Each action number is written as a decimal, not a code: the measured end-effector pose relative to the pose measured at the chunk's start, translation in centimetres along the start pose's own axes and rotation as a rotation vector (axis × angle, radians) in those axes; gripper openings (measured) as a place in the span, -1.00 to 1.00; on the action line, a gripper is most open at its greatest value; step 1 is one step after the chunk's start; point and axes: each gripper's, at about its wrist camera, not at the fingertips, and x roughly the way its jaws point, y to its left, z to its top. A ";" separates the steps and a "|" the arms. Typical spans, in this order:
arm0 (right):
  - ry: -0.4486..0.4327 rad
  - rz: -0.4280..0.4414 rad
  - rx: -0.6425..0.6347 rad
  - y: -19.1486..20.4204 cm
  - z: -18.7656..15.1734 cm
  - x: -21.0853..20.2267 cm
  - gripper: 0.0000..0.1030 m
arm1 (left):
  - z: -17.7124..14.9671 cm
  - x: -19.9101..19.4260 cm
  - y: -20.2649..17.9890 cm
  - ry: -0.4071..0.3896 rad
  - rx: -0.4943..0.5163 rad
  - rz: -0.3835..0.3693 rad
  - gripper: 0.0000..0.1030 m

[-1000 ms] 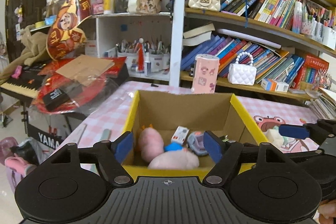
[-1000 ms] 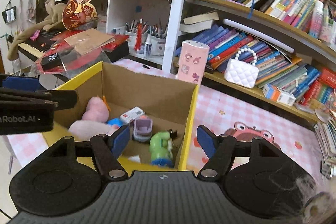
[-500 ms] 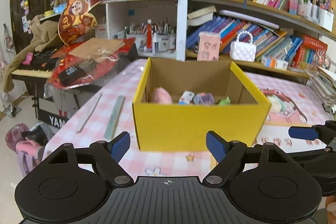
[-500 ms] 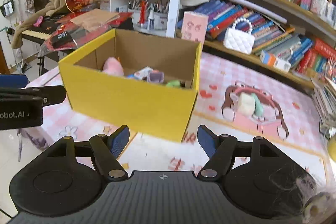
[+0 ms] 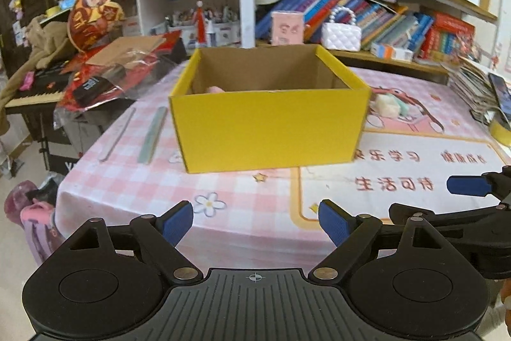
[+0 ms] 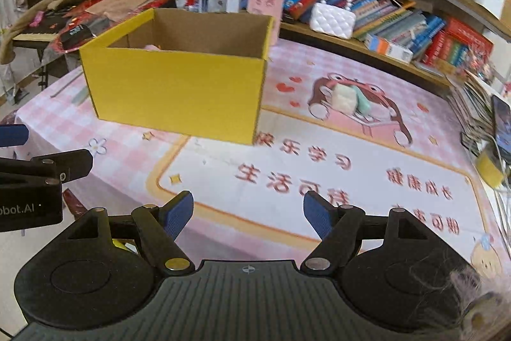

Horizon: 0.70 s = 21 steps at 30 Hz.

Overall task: Organize objects
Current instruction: 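Withdraw both open grippers and move toward the white block and green roller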

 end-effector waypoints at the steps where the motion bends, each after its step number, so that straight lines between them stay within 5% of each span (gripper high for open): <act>1: 0.003 -0.008 0.008 -0.2 -0.3 -0.2 0.45 | -0.1 -0.1 -0.2 0.003 0.005 -0.008 0.71; 21: 0.062 -0.192 0.177 -6.7 -3.8 -1.7 0.45 | 0.1 1.7 -7.6 0.037 0.164 -0.165 0.72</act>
